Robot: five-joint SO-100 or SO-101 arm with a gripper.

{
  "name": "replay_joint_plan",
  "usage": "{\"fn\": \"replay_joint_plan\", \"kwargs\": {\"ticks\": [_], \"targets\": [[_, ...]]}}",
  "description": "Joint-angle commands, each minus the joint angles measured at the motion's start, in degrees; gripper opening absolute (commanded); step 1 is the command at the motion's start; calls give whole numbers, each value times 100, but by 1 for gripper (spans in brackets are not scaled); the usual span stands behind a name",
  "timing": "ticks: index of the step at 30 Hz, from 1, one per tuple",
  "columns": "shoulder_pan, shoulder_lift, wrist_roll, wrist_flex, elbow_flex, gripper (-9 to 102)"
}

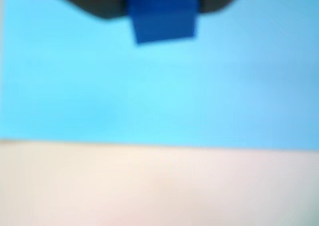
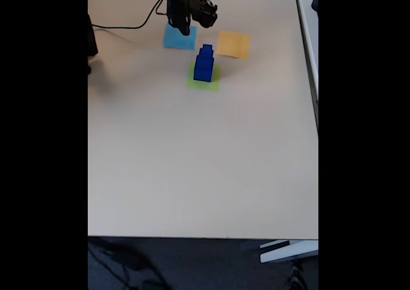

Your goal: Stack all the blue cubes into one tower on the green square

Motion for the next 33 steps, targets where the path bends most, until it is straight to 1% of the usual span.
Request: {"fn": "replay_joint_plan", "kwargs": {"ticks": [1, 12, 20, 25, 33], "targets": [[141, 290, -237, 510, -993, 5], [747, 62, -1055, 1591, -2593, 5], [1239, -26, -1608, 2004, -3296, 5], [1521, -26, -1916, 2039, -3419, 5], [1802, 53, -2092, 2092, -3401, 5]]}}
